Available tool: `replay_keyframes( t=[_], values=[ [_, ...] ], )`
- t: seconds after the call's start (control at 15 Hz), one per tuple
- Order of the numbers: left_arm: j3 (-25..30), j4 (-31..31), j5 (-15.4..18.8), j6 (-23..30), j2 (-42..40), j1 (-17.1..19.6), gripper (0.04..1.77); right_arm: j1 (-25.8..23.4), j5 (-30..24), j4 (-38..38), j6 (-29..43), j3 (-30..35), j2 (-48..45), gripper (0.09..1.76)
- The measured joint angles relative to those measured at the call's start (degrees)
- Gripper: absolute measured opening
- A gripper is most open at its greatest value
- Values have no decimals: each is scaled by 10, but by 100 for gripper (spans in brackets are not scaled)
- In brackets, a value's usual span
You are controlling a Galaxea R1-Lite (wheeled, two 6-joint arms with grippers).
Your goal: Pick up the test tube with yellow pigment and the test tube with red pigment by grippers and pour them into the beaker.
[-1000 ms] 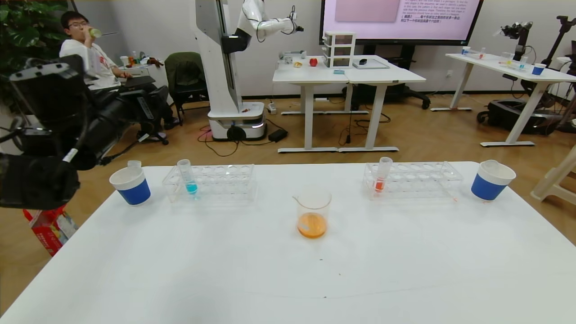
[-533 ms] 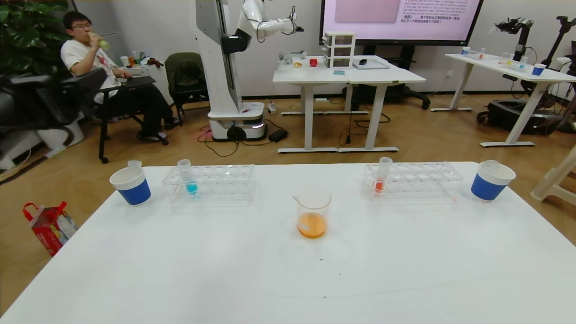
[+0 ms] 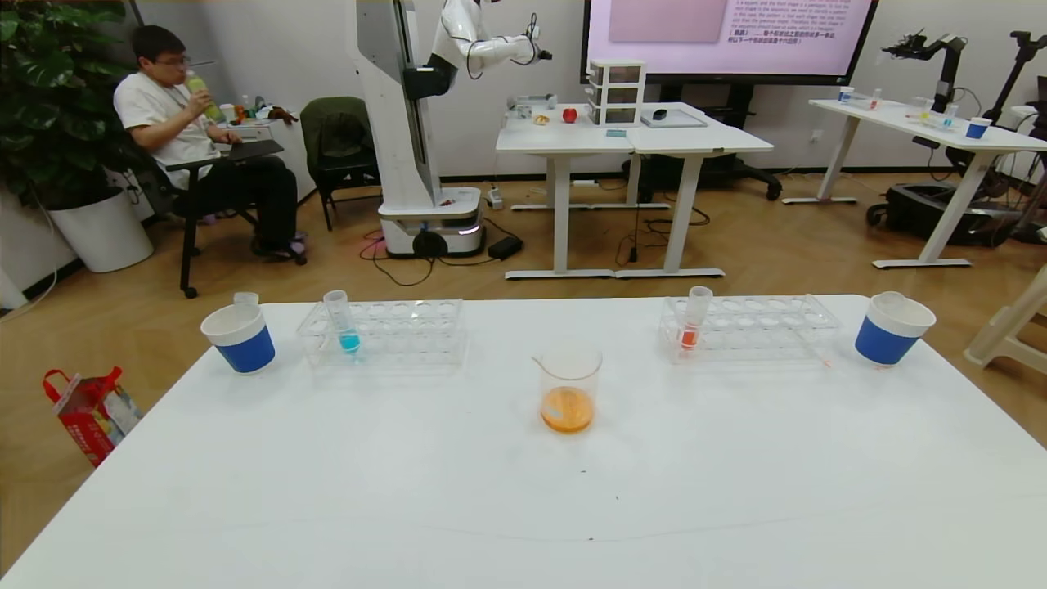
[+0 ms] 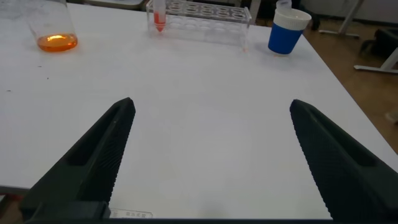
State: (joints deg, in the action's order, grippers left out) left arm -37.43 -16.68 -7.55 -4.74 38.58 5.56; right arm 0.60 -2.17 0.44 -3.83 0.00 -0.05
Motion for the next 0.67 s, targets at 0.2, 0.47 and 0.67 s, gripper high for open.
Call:
replay_keyframes(
  t=[0.2, 0.47, 0.67],
  values=[
    [39, 33, 30, 8, -107, -1, 175, 0, 0, 0, 0, 0, 0, 174],
    [99, 72, 49, 10, -230, -30, 175, 0, 0, 0, 0, 0, 0, 174],
    [146, 112, 61, 6, -317, -50, 175, 0, 0, 0, 0, 0, 0, 174]
  ],
)
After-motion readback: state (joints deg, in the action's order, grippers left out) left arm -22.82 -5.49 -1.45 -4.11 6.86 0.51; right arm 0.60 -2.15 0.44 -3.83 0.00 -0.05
